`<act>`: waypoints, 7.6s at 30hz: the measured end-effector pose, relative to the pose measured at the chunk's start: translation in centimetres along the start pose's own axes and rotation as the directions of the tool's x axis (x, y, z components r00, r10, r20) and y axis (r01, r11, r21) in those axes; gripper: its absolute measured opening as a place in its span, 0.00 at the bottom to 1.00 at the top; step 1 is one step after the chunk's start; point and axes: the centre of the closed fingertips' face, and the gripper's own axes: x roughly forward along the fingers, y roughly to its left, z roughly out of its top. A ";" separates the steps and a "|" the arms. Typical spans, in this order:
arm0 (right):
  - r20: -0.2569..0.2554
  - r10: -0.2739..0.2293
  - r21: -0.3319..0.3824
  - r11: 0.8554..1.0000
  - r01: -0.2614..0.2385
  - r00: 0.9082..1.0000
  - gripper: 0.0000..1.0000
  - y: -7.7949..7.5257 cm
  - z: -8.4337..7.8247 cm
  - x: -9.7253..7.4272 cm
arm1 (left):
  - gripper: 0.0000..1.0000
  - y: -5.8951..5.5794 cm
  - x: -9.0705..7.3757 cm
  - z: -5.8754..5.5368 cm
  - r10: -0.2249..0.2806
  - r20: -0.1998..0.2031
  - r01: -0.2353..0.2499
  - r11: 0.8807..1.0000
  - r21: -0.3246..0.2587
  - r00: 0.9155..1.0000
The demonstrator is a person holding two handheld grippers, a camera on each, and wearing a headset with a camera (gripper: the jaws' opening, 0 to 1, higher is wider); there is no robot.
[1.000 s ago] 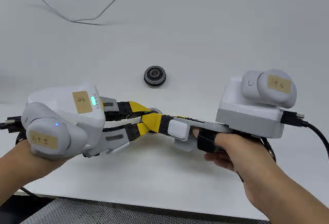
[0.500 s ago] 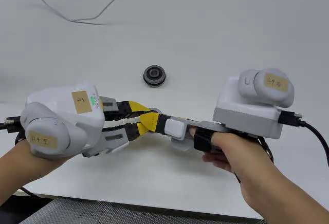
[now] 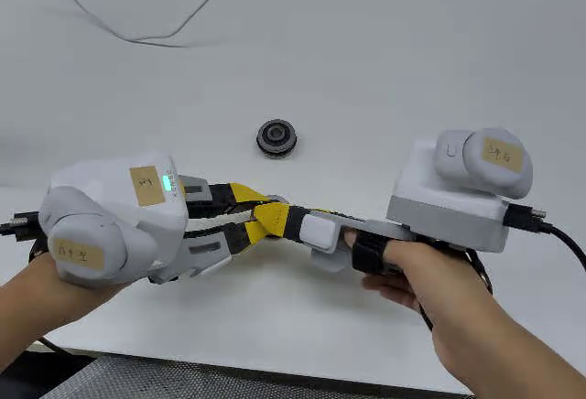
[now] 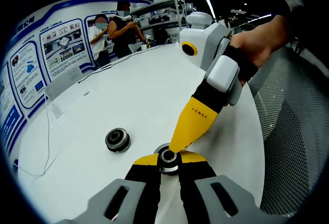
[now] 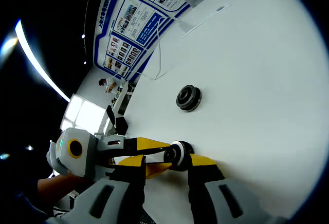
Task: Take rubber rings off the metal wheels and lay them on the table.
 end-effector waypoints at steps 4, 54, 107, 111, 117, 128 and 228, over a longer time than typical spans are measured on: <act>0.011 0.010 0.014 1.000 -0.010 1.000 0.33 -0.1 0.0 -0.1 | 0.13 0.0 0.0 -0.1 0.002 0.002 -0.002 1.000 -0.004 1.000; -0.019 -0.041 -0.026 0.999 0.040 0.999 0.01 -1.9 0.2 -0.1 | 0.13 0.1 0.1 -0.4 0.007 -0.002 -0.007 1.000 -0.009 1.000; -0.067 0.052 -0.181 0.981 -0.063 0.996 0.00 1.0 -0.5 0.3 | 0.12 0.0 0.0 -0.4 0.018 0.000 -0.018 1.000 -0.016 1.000; -0.062 0.047 -0.182 0.982 -0.057 0.997 0.00 0.8 -0.4 0.2 | 0.13 0.0 0.0 -0.4 0.022 -0.002 -0.022 1.000 -0.015 1.000; -0.052 0.041 -0.165 0.985 -0.049 0.998 0.01 0.7 -0.3 0.0 | 0.13 0.1 0.0 -0.4 0.031 -0.004 -0.031 0.999 -0.013 1.000; -0.031 0.033 -0.123 0.992 -0.036 0.999 0.01 0.4 -0.1 0.1 | 0.15 0.3 -0.5 -0.6 0.037 -0.021 -0.038 0.998 -0.050 0.999; 0.320 -0.030 -0.207 0.973 0.101 0.947 0.25 -2.6 7.6 -6.6 | 0.40 1.9 -2.4 1.4 0.144 0.019 -0.141 0.985 -0.104 0.989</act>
